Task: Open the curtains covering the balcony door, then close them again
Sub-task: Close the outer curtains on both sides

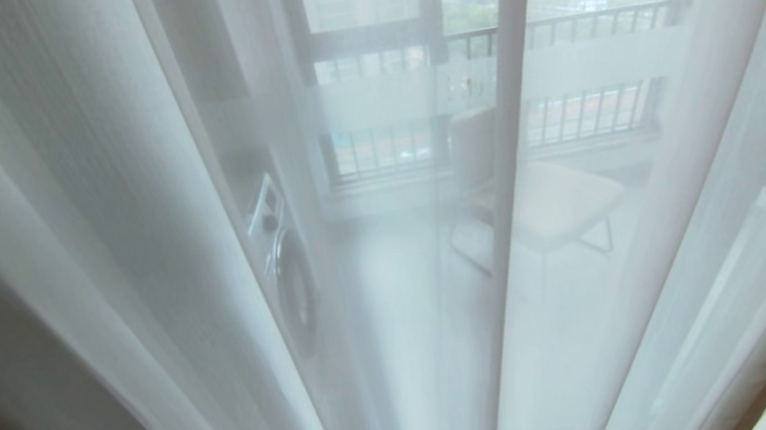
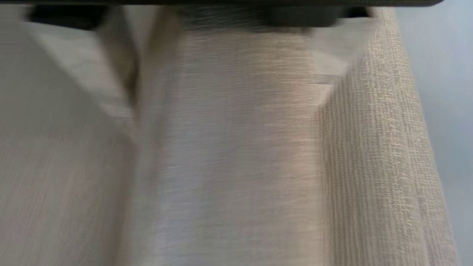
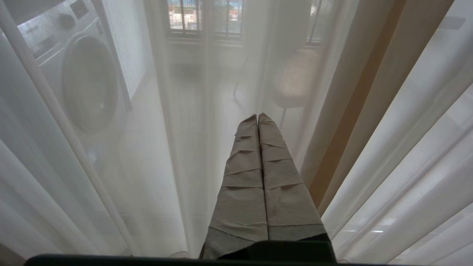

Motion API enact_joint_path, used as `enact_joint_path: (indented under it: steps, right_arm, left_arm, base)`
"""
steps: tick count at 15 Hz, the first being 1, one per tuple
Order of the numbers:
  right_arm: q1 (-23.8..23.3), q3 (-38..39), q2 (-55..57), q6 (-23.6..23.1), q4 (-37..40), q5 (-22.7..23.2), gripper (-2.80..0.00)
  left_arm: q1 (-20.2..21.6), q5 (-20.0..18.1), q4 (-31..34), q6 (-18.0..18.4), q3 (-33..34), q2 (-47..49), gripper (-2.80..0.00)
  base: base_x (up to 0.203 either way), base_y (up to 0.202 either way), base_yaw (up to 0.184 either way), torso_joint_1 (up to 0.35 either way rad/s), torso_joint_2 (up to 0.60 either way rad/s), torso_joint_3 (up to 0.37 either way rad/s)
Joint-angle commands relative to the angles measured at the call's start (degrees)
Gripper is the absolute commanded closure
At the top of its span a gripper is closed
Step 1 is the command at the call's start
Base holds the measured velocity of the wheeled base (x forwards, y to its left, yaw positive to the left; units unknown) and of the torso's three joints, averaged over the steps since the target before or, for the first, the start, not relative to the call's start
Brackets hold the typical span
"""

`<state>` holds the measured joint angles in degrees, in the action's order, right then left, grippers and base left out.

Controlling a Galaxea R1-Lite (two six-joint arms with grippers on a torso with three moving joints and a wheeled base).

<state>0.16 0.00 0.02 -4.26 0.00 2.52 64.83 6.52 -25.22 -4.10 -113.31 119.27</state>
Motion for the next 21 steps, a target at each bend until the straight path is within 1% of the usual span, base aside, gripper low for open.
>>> enact_joint_path:
  steps: [1, 11, 12, 14, 18, 19, 21]
  right_arm:
    - [0.0, 0.0, 0.0, 0.0, 0.0, 0.0, 0.0]
    - [0.0, 0.0, 0.0, 0.0, 0.0, 0.0, 0.0]
    - [0.0, 0.0, 0.0, 0.0, 0.0, 0.0, 0.0]
    - [0.0, 0.0, 0.0, 0.0, 0.0, 0.0, 0.0]
    - [0.0, 0.0, 0.0, 0.0, 0.0, 0.0, 0.0]
    - [0.0, 0.0, 0.0, 0.0, 0.0, 0.0, 0.0]
    - [0.0, 0.0, 0.0, 0.0, 0.0, 0.0, 0.0]
  left_arm:
    - [0.0, 0.1, -0.2, 0.0, 0.0, 0.2, 0.0]
    - [-0.1, -0.2, -0.1, -0.1, 0.0, -0.3, 0.0]
    - [-0.1, -1.0, -0.1, -0.2, 0.0, -0.8, 0.0]
    - [-0.1, -3.9, 0.0, -0.9, 0.1, -2.1, 0.0]
    - [-1.4, -4.6, 0.4, -1.7, 0.2, -4.8, 0.0]
    - [-1.7, -4.6, 0.4, -2.1, 0.9, -5.8, 0.0]
    - [-2.3, -5.0, 0.4, -2.7, 4.7, -9.0, 0.0]
  base:
    - [0.0, 0.0, 0.0, 0.0, 0.0, 0.0]
    - [0.0, 0.0, 0.0, 0.0, 0.0, 0.0]
    - [0.0, 0.0, 0.0, 0.0, 0.0, 0.0]
    - [0.0, 0.0, 0.0, 0.0, 0.0, 0.0]
    - [0.0, 0.0, 0.0, 0.0, 0.0, 0.0]
    - [0.0, 0.0, 0.0, 0.0, 0.0, 0.0]
    - [0.0, 0.0, 0.0, 0.0, 0.0, 0.0]
